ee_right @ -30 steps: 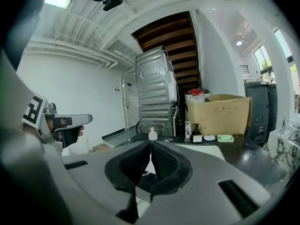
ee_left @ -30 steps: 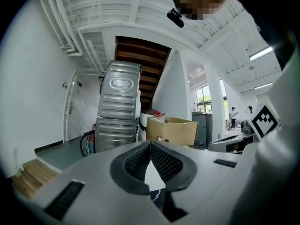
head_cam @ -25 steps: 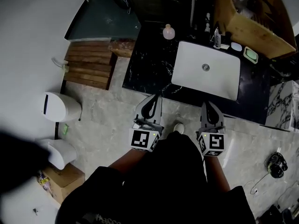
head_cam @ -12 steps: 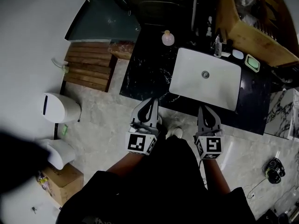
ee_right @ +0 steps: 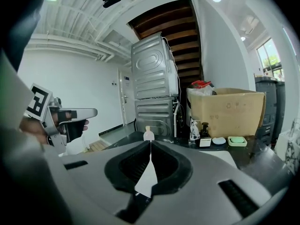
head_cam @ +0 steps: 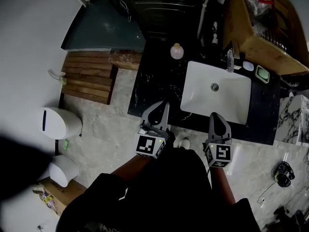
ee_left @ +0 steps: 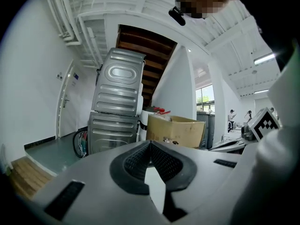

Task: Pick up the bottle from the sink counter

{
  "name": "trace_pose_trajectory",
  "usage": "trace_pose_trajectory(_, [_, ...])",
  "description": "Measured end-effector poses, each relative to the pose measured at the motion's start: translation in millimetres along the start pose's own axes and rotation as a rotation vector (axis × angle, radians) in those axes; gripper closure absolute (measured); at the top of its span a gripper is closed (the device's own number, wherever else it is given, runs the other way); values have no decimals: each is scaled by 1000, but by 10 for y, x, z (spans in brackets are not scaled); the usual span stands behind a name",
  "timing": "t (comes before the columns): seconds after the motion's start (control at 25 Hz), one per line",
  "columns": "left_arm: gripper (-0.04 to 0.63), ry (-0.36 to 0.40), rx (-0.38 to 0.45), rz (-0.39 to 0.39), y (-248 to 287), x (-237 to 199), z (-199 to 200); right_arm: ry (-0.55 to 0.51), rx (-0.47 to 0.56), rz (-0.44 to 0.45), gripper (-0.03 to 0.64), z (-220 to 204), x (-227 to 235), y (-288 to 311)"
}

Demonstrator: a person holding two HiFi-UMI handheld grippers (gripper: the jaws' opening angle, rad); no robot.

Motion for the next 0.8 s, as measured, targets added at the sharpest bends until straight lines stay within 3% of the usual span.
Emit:
trace_pose_trajectory(0.32, [579, -10, -2, -49, 319, -398, 92, -14, 34, -52, 578, 342, -83, 399])
trace_pose_trajectory(0.8, [578, 47, -50, -68, 920, -889, 46, -51, 26, -118, 578, 488, -169, 708])
Point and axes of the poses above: the fingertips, and each gripper's own axes: y forward along the fingers, x to its right, z out of its top, the point moved 3 cm from there along -y, backward along the fingers, and after that the axes turned 11 degrees about -y, right-handed, at the moved point
